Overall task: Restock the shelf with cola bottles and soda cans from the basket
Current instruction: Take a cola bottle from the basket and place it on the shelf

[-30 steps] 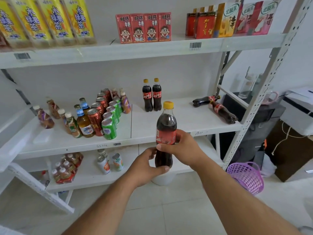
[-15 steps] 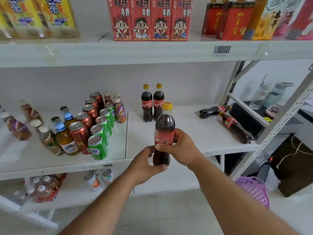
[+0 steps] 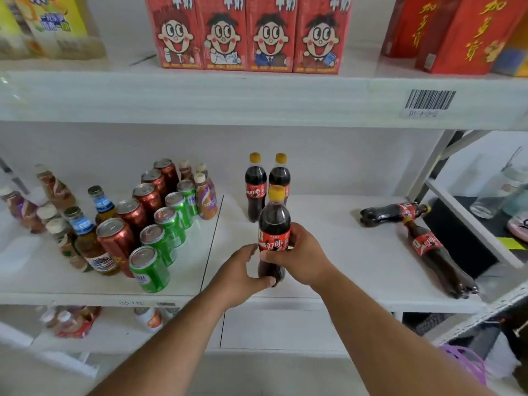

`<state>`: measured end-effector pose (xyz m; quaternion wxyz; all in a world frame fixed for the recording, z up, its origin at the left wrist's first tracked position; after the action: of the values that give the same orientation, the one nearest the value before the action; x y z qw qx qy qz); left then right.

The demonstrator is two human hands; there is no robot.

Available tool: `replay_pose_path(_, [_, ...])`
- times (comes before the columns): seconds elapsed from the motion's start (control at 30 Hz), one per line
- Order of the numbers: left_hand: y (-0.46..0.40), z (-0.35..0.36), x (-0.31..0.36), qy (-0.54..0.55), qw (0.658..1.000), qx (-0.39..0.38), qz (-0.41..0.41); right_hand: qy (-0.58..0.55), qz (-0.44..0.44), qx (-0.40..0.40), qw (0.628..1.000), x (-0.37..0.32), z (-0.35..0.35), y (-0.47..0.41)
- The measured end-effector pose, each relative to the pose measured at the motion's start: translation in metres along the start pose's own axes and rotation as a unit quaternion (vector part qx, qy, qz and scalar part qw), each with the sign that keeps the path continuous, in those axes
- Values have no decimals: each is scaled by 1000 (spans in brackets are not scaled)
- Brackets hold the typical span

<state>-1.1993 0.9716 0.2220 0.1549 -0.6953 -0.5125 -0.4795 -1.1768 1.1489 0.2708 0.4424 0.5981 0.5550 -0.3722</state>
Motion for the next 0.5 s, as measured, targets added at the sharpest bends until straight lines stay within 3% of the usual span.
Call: replay_pose_path(0.5, [-61,-32,-19,-55,998,13,-4,36,19,-13,999,30,25,-90])
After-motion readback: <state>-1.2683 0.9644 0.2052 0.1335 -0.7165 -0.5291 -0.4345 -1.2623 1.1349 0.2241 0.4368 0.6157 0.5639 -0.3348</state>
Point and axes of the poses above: each hand's wrist, its own y-axis away from the middle knuckle, its own z-axis out of the palm, x = y × z, the point moved 3 cm from there along -y, towards the middle knuckle, and after that the axes turned 7 degrees about -x, right-handed, at the moved point
